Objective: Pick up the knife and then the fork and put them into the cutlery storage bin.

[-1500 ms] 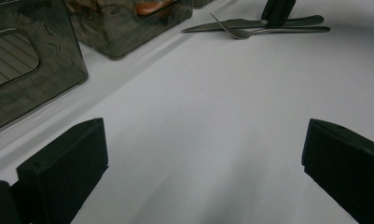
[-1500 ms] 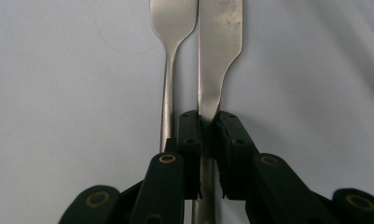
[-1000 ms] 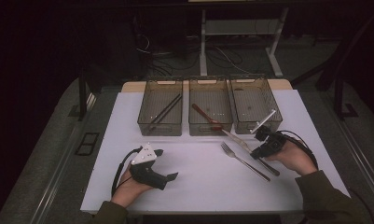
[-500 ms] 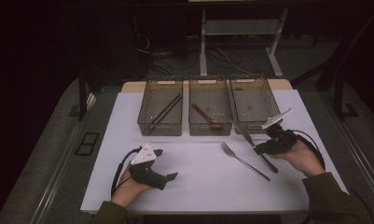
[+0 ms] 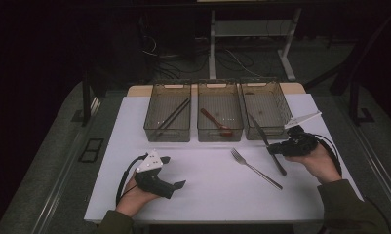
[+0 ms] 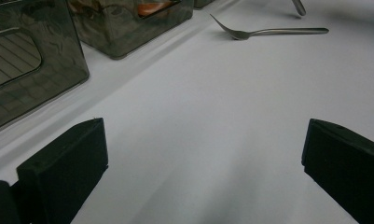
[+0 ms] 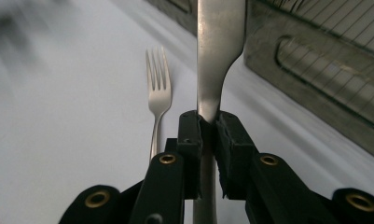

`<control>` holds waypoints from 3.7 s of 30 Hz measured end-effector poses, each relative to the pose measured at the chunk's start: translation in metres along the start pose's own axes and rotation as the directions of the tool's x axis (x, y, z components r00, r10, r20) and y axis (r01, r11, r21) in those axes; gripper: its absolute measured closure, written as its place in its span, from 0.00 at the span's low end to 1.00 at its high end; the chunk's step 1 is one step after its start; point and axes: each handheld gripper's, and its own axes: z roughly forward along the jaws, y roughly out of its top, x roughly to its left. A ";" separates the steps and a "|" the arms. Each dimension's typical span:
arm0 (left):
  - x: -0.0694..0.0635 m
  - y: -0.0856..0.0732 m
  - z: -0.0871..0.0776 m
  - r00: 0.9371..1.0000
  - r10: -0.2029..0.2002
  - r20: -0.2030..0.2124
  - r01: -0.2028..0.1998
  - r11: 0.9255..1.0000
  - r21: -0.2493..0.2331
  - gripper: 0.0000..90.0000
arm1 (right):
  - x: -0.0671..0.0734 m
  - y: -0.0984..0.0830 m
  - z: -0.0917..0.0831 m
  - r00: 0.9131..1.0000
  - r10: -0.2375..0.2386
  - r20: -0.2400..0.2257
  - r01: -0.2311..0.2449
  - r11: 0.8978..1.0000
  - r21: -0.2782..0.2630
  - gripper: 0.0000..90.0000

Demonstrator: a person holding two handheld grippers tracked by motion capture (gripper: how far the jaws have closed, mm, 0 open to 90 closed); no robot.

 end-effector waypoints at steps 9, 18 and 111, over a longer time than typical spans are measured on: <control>0.001 -0.001 -0.001 1.000 -0.006 0.008 0.006 1.000 0.000 0.00 | -0.006 -0.002 -0.008 1.000 0.021 0.002 -0.021 0.993 -0.117 0.88; 0.005 -0.003 -0.001 0.998 -0.048 0.035 0.049 0.998 -0.025 0.00 | -0.010 -0.002 -0.014 0.999 0.035 0.006 -0.033 0.977 -0.209 0.88; 0.003 -0.003 0.000 0.999 -0.030 0.035 0.031 0.999 -0.014 0.00 | -0.106 0.078 0.032 0.964 0.096 0.249 -0.110 0.993 0.045 0.88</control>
